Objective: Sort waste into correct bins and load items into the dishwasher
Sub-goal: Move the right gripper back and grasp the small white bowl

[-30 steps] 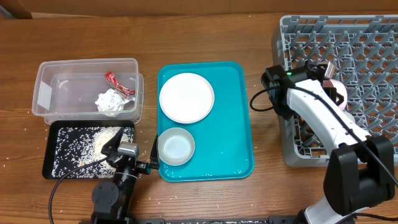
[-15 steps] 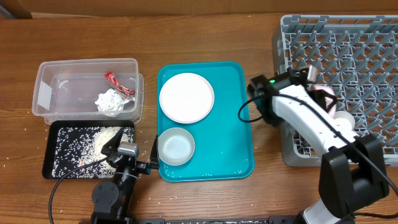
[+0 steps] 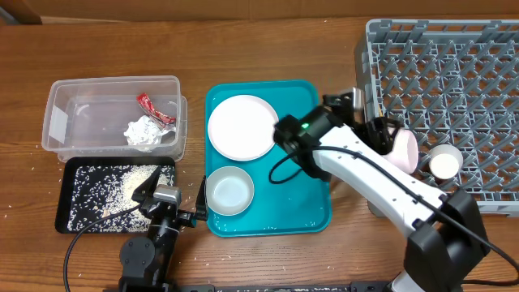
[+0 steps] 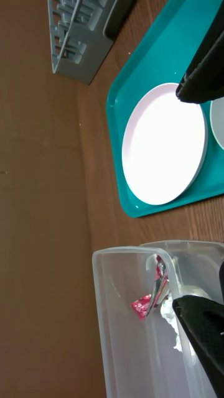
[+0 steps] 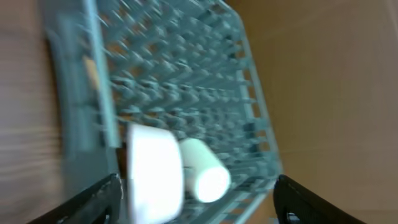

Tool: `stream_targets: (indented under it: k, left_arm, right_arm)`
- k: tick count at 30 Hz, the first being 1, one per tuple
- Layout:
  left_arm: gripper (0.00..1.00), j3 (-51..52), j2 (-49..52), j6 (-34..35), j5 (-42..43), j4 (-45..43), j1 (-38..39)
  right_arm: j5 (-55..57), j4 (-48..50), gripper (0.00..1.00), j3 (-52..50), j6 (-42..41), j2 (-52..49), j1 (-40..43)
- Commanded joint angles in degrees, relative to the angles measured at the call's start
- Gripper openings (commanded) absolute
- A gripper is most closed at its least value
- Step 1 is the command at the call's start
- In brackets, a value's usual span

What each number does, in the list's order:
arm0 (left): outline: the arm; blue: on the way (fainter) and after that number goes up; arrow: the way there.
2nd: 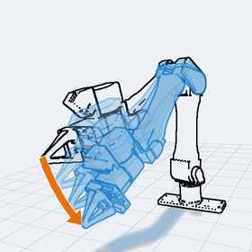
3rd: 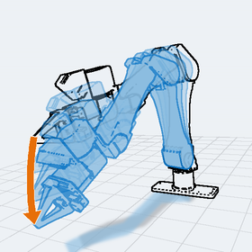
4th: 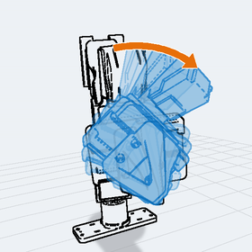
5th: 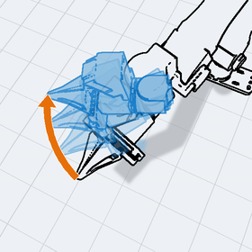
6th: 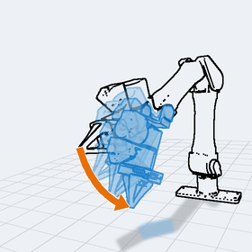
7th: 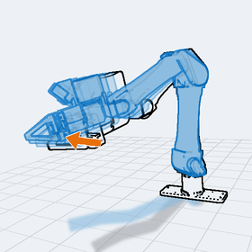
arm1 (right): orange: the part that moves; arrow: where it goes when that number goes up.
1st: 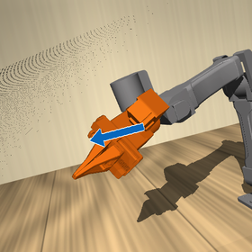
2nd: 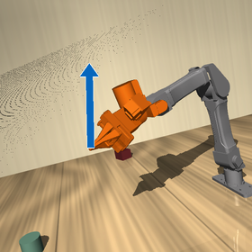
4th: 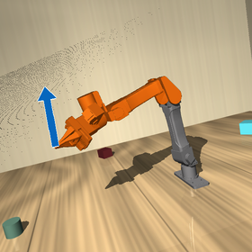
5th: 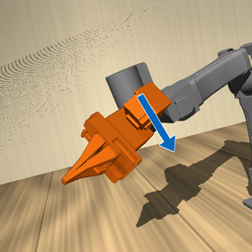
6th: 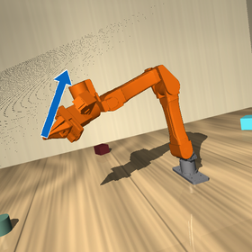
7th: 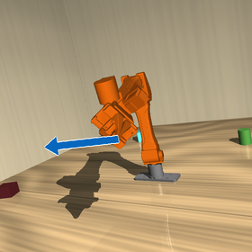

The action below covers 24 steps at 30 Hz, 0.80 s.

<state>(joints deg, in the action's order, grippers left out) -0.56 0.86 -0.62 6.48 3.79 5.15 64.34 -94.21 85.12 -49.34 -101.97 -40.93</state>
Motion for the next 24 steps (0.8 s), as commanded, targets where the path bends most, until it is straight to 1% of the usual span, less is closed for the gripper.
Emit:
stream_targets:
  k: [1,4,5,6,9,11,14,16,19,20,22,24]
  left_arm:
    - [1.00,0.3,-0.6,-0.7,0.4,0.0,-0.4]
    - [1.00,0.3,-0.6,-0.7,0.4,0.0,-0.4]
    - [1.00,0.3,-0.6,-0.7,0.4,0.0,-0.4]
    - [1.00,0.3,-0.6,-0.7,0.4,0.0,-0.4]
    - [1.00,0.3,-0.6,-0.7,0.4,0.0,-0.4]
    - [1.00,0.3,-0.6,-0.7,0.4,0.0,-0.4]
    - [1.00,0.3,-0.6,-0.7,0.4,0.0,-0.4]
    - [1.00,0.3,-0.6,-0.7,0.4,0.0,-0.4]
    - [1.00,0.3,-0.6,-0.7,0.4,0.0,-0.4]
    - [1.00,0.3,-0.6,-0.7,0.4,0.0,-0.4]
    - [1.00,0.3,-0.6,-0.7,0.4,0.0,-0.4]
    - [1.00,0.3,-0.6,-0.7,0.4,0.0,-0.4]
  right_arm:
    - [-17.1,2.2,0.82,6.8,-1.8,0.6,-1.4]
    - [-33.9,10.4,0.82,7.7,10.7,0.7,-1.6]
    - [-50.0,17.5,0.82,7.2,18.7,0.7,-1.6]
    - [-58.7,21.2,0.82,6.8,22.2,0.7,-1.6]
    - [-74.4,29.8,0.82,5.0,24.0,0.7,-1.6]
    - [-81.8,33.4,0.81,3.3,24.0,0.3,-1.8]
    - [-83.1,35.7,0.75,0.0,22.4,-0.1,-2.7]
    - [-81.8,37.9,0.64,-3.9,19.8,-0.3,-3.4]
    - [-81.6,44.5,0.62,-11.3,15.4,-0.4,-3.8]
    - [-81.6,46.0,0.61,-12.7,14.4,-0.4,-3.8]
    - [-81.7,49.4,0.57,-15.5,12.3,-0.4,-3.8]
    - [-82.4,52.4,0.56,-17.8,10.2,-0.4,-3.9]
